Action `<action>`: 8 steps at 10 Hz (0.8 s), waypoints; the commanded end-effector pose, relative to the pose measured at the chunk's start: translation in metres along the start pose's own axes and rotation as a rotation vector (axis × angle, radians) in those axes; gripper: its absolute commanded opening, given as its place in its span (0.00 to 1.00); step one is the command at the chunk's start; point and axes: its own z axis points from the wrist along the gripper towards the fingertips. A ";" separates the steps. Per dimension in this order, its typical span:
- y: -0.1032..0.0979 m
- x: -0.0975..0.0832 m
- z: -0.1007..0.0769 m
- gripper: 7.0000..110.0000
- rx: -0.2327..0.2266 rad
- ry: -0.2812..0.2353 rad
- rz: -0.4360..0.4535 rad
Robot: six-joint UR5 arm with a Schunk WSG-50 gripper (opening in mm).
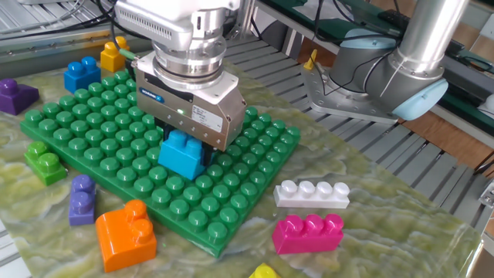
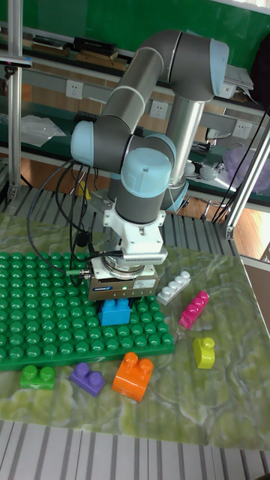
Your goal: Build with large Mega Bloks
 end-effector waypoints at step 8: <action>0.007 -0.004 -0.006 0.79 -0.039 0.005 -0.008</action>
